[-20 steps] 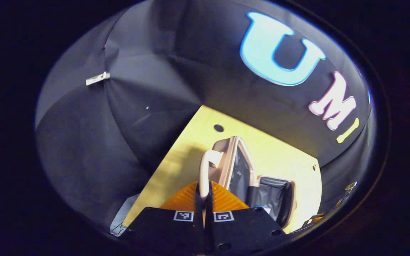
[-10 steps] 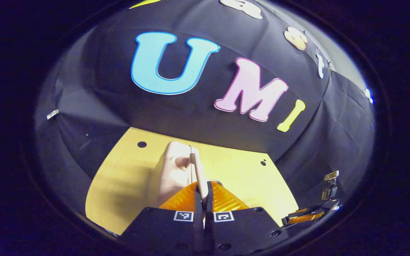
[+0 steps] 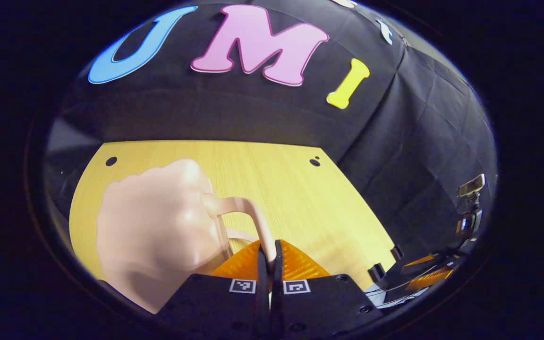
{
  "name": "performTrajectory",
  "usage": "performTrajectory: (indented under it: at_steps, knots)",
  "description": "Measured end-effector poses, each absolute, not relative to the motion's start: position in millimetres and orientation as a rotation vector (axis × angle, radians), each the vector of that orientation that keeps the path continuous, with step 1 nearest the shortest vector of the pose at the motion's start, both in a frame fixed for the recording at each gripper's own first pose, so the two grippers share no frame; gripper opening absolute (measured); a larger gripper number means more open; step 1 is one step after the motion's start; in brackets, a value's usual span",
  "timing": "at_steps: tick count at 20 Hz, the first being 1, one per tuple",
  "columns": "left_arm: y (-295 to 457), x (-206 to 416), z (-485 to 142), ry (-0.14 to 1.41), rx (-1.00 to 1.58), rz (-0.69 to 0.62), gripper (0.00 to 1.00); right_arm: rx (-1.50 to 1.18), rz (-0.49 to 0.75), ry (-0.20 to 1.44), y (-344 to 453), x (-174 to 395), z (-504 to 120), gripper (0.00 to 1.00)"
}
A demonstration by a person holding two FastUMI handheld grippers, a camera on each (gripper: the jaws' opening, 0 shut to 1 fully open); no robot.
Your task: First open the suitcase, pack the skin care products into it, and then close the suitcase.
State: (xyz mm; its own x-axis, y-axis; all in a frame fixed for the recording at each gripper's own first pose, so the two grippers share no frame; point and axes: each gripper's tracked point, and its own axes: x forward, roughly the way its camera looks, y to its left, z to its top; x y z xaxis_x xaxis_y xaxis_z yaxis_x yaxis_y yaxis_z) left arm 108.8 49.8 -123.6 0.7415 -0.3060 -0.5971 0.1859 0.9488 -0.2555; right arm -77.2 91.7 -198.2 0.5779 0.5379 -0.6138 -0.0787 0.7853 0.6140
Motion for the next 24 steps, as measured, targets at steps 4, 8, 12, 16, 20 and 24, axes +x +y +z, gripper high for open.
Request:
performTrajectory:
  at_steps: [4, 8, 12, 16, 20, 24]
  knots:
    - [33, 111, -173, 0.785, -0.134, -0.246, 0.08, 0.62, 0.294, 0.877, 63, -86, -205, 0.97]
    - [27, 118, -180, 0.769, -0.141, -0.238, 0.17, 0.649, 0.226, 0.859, 41, -89, -210, 0.97]
    - [19, 126, -156, 0.655, -0.197, -0.207, 0.51, 0.613, 0.238, 0.841, 37, -87, -208, 0.97]
    - [22, 118, -80, 0.418, -0.2, -0.123, 0.87, 0.53, 0.304, 0.789, 28, -71, -191, 0.98]
    - [25, 84, -7, 0.241, -0.134, -0.031, 0.88, 0.387, 0.345, 0.66, 10, -45, -156, 0.97]
    - [29, 21, 71, 0.049, -0.043, 0.134, 0.88, 0.187, 0.393, 0.407, -1, -10, -78, 0.97]
